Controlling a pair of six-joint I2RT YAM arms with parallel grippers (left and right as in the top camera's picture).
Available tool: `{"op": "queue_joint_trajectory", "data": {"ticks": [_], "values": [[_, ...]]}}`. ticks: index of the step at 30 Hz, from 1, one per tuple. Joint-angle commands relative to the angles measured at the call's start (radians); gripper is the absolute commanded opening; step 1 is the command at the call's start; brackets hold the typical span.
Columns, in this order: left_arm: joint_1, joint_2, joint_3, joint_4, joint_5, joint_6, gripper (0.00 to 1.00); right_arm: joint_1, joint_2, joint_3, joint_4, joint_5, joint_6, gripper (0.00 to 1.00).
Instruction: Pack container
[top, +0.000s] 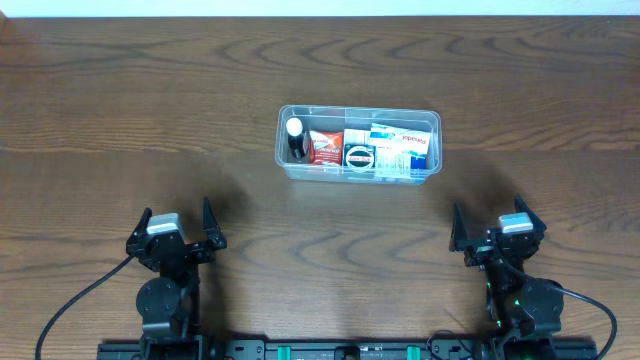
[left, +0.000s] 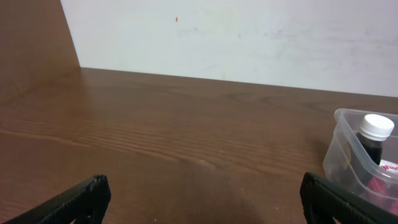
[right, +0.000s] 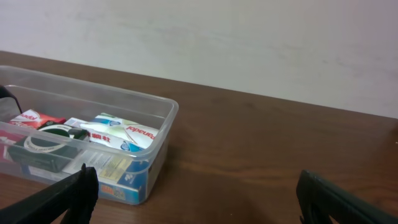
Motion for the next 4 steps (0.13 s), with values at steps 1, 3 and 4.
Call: {"op": "queue_joint_trajectory", "data": {"ticks": [1, 3, 4], "values": [[-0.004, -0.006, -0.032, -0.017, 0.006, 0.018, 0.98, -0.018, -0.005, -0.002, -0.005, 0.007, -0.013, 0.99], [-0.004, -0.006, -0.032, -0.017, 0.006, 0.018, 0.98, -0.018, -0.005, -0.002, -0.005, 0.007, -0.013, 0.99], [-0.004, -0.006, -0.032, -0.017, 0.006, 0.018, 0.98, -0.018, -0.005, -0.002, -0.005, 0.007, -0.013, 0.99]]}}
